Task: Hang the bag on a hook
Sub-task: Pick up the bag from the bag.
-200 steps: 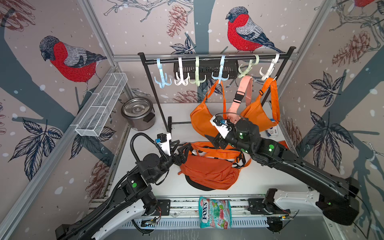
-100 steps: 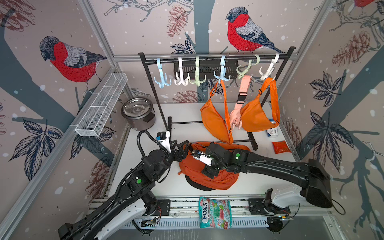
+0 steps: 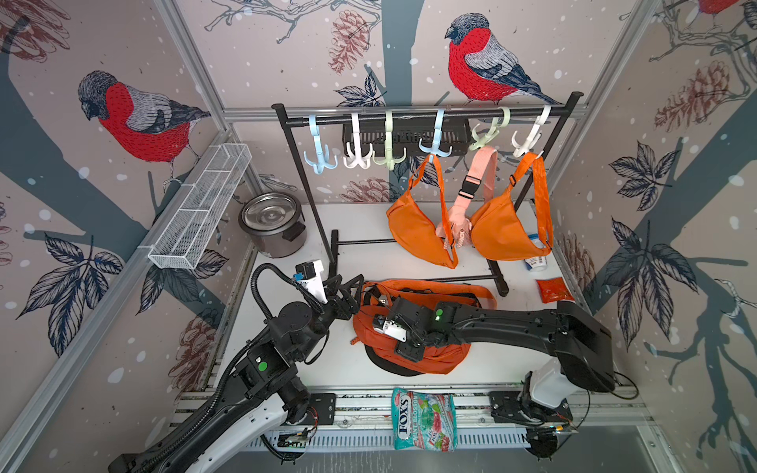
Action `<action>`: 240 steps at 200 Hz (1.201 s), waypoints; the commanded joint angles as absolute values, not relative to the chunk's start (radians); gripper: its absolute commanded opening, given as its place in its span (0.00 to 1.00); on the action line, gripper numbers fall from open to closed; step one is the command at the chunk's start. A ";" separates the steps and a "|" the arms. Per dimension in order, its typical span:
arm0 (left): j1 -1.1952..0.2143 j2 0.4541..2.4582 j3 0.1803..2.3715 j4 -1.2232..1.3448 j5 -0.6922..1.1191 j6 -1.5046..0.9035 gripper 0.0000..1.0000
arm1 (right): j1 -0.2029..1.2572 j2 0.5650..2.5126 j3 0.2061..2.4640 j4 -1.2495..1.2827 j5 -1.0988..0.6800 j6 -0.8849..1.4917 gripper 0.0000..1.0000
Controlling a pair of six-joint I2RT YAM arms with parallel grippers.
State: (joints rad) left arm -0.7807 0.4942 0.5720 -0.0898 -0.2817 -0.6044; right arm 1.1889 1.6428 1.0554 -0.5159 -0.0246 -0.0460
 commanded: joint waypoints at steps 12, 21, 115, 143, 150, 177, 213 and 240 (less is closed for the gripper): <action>-0.779 0.469 0.566 -0.073 -0.307 -0.614 0.75 | 1.195 1.648 1.082 -0.517 -0.010 -0.016 0.17; -0.778 0.459 0.566 -0.069 -0.302 -0.611 0.75 | 1.198 1.638 1.088 -0.517 -0.011 -0.017 0.10; -0.779 0.429 0.633 0.012 -0.045 -0.598 0.78 | 1.121 1.245 1.011 -0.273 0.020 0.022 0.02; -0.779 0.527 0.658 0.072 0.130 -0.597 0.78 | 1.067 1.075 0.934 -0.130 0.045 0.068 0.02; -0.779 0.552 0.660 0.095 0.178 -0.602 0.79 | 1.054 1.040 0.917 -0.104 0.052 0.073 0.03; -0.803 0.644 0.670 0.167 0.292 -0.614 0.79 | 1.024 0.936 0.869 -0.041 0.087 0.097 0.03; -0.915 0.759 0.705 0.207 0.261 -0.559 0.81 | 1.025 0.896 0.850 -0.035 0.131 0.109 0.03; -0.921 0.852 0.739 0.226 0.260 -0.558 0.81 | 1.054 0.899 0.844 -0.028 0.146 0.104 0.03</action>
